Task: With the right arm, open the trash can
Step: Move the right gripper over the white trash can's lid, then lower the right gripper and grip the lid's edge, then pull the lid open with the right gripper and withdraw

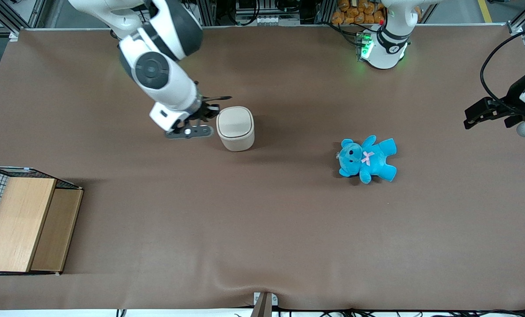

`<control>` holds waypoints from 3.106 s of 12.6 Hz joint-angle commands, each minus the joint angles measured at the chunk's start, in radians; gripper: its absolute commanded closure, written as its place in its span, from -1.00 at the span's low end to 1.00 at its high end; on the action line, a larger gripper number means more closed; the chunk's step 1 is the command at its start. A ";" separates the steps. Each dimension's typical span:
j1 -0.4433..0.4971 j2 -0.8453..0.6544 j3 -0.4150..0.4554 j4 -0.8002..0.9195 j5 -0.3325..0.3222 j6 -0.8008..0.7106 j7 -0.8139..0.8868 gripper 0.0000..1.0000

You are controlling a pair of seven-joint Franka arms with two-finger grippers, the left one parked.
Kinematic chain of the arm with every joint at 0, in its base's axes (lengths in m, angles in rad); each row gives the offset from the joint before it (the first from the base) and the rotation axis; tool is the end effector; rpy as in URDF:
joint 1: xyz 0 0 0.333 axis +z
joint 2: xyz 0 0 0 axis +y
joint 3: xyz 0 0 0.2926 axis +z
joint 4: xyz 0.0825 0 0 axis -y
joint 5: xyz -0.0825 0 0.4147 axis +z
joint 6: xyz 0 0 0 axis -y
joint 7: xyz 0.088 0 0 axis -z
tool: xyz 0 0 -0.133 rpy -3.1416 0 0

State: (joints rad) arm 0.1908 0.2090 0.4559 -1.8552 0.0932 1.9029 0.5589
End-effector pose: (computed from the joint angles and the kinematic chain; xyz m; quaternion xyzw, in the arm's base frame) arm 0.4864 0.3704 0.3468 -0.9933 -0.0243 0.1083 0.0331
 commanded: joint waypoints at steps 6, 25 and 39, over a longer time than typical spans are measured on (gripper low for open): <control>0.096 0.065 0.006 -0.119 -0.115 0.177 0.125 1.00; 0.092 0.125 0.007 -0.122 -0.202 0.216 0.162 1.00; -0.062 0.118 0.004 0.427 -0.010 -0.356 0.142 -1.00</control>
State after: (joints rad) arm 0.1973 0.3150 0.4488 -1.4946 0.0639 1.6134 0.7052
